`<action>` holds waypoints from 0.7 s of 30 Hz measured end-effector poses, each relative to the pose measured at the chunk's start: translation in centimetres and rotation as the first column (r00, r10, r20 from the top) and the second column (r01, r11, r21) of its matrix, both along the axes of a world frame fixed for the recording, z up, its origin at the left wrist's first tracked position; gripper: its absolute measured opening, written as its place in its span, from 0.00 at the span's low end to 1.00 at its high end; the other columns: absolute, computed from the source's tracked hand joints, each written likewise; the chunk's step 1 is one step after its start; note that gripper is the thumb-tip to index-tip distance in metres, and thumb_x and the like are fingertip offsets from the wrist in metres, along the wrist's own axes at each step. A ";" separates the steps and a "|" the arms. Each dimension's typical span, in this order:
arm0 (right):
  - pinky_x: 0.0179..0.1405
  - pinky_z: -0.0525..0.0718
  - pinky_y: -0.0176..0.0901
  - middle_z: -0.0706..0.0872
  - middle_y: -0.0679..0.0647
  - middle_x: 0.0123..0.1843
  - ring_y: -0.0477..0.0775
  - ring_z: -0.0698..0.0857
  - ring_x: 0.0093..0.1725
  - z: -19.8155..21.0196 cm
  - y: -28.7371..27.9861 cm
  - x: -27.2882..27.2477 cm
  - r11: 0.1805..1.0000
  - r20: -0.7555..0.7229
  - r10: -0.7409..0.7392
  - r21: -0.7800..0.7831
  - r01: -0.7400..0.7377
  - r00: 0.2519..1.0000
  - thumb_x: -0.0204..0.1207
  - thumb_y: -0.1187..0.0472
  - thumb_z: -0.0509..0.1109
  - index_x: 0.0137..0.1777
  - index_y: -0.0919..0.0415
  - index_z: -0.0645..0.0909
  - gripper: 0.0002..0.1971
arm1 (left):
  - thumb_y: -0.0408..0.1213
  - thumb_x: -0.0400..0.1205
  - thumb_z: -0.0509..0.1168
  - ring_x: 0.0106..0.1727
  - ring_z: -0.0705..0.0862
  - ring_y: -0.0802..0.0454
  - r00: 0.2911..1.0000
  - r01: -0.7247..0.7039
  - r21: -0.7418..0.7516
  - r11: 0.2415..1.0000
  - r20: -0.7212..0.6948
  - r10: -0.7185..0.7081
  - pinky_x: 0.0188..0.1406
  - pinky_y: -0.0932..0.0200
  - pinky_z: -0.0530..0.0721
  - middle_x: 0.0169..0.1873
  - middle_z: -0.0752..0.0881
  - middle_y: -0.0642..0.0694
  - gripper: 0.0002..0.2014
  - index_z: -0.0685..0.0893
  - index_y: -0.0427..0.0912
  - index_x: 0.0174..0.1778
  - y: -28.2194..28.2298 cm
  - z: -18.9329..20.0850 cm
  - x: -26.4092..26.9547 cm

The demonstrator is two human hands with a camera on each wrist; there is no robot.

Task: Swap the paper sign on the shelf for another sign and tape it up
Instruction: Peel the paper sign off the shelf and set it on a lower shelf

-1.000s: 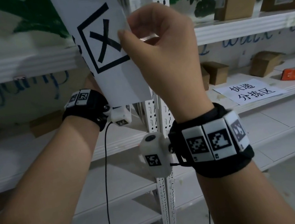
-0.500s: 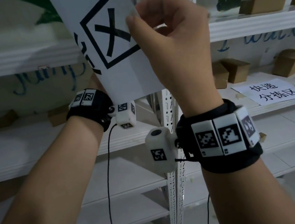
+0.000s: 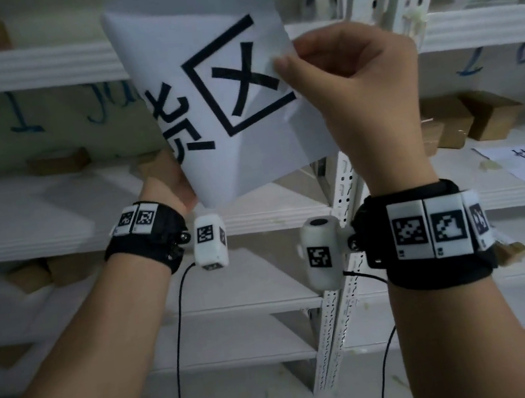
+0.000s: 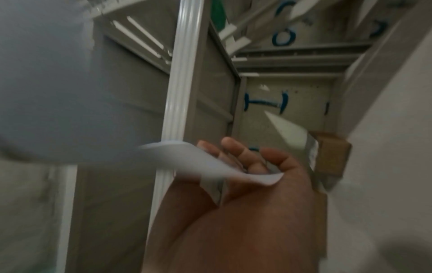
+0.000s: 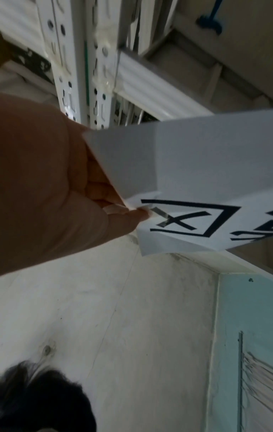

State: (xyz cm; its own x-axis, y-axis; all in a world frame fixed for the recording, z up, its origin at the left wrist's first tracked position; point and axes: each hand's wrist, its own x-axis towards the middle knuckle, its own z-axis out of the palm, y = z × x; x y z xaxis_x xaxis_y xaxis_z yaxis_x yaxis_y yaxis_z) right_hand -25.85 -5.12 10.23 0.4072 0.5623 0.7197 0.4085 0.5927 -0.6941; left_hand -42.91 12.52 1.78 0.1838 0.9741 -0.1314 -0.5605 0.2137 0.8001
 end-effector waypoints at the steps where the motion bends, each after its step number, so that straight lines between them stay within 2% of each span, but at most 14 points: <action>1: 0.45 0.93 0.40 0.98 0.55 0.41 0.49 0.95 0.40 -0.5 0.1 -0.2 0.999 -0.015 0.010 -0.033 -0.011 1.000 0.76 0.62 0.89 0.48 0.55 0.95 0.06 | 0.34 0.98 0.52 0.44 0.85 0.60 1.000 0.006 -0.017 1.000 0.028 -0.006 0.45 0.68 0.85 0.41 0.86 0.45 0.18 0.89 0.43 0.57 0.6 -0.7 -1.4; 2: 0.42 0.91 0.39 0.97 0.57 0.41 0.48 0.94 0.39 -0.9 0.2 -0.2 0.998 -0.025 0.012 -0.069 -0.014 1.000 0.76 0.60 0.90 0.48 0.53 0.94 0.07 | 0.36 0.95 0.60 0.43 0.86 0.57 0.997 -0.027 -0.039 0.999 0.070 0.030 0.47 0.63 0.85 0.39 0.87 0.46 0.15 0.90 0.45 0.47 1.6 -1.8 -2.9; 3: 0.40 0.90 0.39 0.97 0.58 0.41 0.47 0.93 0.38 -1.3 0.3 -0.2 0.994 -0.032 0.017 -0.107 -0.020 0.999 0.75 0.59 0.90 0.47 0.51 0.94 0.08 | 0.37 0.92 0.66 0.44 0.89 0.55 0.997 -0.051 -0.051 0.997 0.057 0.054 0.50 0.59 0.87 0.39 0.91 0.48 0.12 0.91 0.46 0.44 1.9 -2.5 -4.5; 5: 0.40 0.92 0.44 0.98 0.57 0.41 0.49 0.93 0.37 -2.2 0.6 -0.5 0.984 -0.047 0.033 -0.176 -0.041 0.998 0.76 0.59 0.90 0.44 0.52 0.94 0.07 | 0.39 0.91 0.69 0.50 0.95 0.51 0.991 -0.130 -0.062 0.990 0.000 0.131 0.55 0.53 0.92 0.47 0.97 0.48 0.07 0.92 0.45 0.53 1.9 -3.2 -7.4; 7: 0.42 0.94 0.49 0.98 0.59 0.42 0.51 0.92 0.36 -3.0 1.2 -0.9 0.968 -0.060 0.038 -0.247 -0.052 0.997 0.78 0.60 0.88 0.46 0.58 0.94 0.06 | 0.40 0.90 0.71 0.55 0.96 0.47 0.982 -0.168 -0.055 0.984 -0.096 0.162 0.58 0.45 0.94 0.54 0.97 0.44 0.08 0.92 0.43 0.59 1.5 -3.6 -9.6; 9: 0.43 0.96 0.49 0.98 0.59 0.42 0.53 0.95 0.38 -3.9 1.8 -1.4 0.950 -0.073 0.031 -0.307 -0.051 0.997 0.80 0.60 0.87 0.50 0.64 0.95 0.07 | 0.40 0.86 0.75 0.59 0.96 0.42 0.973 -0.198 -0.066 0.978 -0.138 0.187 0.61 0.38 0.94 0.60 0.96 0.40 0.12 0.93 0.41 0.64 1.7 -4.0 -11.4; 10: 0.46 0.98 0.50 0.98 0.59 0.43 0.55 0.97 0.40 -4.4 2.3 -1.7 0.944 -0.089 0.032 -0.325 -0.060 0.996 0.81 0.60 0.86 0.51 0.64 0.95 0.08 | 0.40 0.83 0.78 0.59 0.96 0.40 0.960 -0.236 -0.079 0.968 -0.172 0.220 0.60 0.38 0.94 0.60 0.95 0.39 0.15 0.93 0.39 0.65 1.8 -4.4 -12.2; 12: 0.51 1.00 0.56 0.99 0.58 0.45 0.58 0.99 0.45 -5.6 3.1 -2.7 0.934 -0.151 0.037 -0.347 -0.088 0.988 0.81 0.59 0.86 0.50 0.61 0.95 0.05 | 0.38 0.79 0.81 0.54 0.97 0.41 0.915 -0.351 -0.071 0.934 -0.237 0.326 0.58 0.39 0.95 0.55 0.97 0.39 0.16 0.95 0.38 0.62 1.2 -4.6 -13.8; 15: 0.52 1.00 0.57 0.99 0.55 0.45 0.56 0.99 0.46 -7.5 4.3 -3.9 0.934 -0.242 0.001 -0.347 -0.087 0.970 0.85 0.60 0.82 0.48 0.55 0.95 0.04 | 0.33 0.77 0.82 0.54 0.97 0.45 0.841 -0.462 0.020 0.887 -0.306 0.445 0.62 0.45 0.95 0.53 0.97 0.43 0.16 0.95 0.40 0.61 0.0 -4.3 -15.0; 17: 0.54 1.00 0.58 0.99 0.55 0.46 0.57 0.99 0.48 -8.7 4.8 -4.4 0.930 -0.261 -0.049 -0.365 -0.052 0.964 0.87 0.59 0.81 0.51 0.56 0.96 0.04 | 0.30 0.79 0.81 0.57 0.95 0.47 0.819 -0.484 0.072 0.872 -0.313 0.480 0.63 0.50 0.94 0.56 0.96 0.44 0.18 0.93 0.41 0.65 -0.2 -4.6 -15.8; 21: 0.57 0.99 0.58 0.98 0.53 0.45 0.57 0.99 0.50 -10.9 5.2 -4.9 0.901 -0.238 -0.130 -0.433 0.015 0.962 0.88 0.57 0.79 0.51 0.52 0.96 0.05 | 0.22 0.81 0.76 0.61 0.94 0.46 0.822 -0.481 0.137 0.866 -0.273 0.500 0.63 0.51 0.94 0.61 0.93 0.43 0.28 0.84 0.38 0.78 -0.3 -5.3 -16.7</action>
State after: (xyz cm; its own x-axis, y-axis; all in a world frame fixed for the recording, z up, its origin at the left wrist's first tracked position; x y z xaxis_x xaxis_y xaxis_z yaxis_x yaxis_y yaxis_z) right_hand -30.72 0.08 -0.67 0.5952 0.7512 0.2854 0.2137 0.1944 -0.9574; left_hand -59.62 12.19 -3.56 -0.3574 0.9330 -0.0422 -0.3200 -0.0798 0.9440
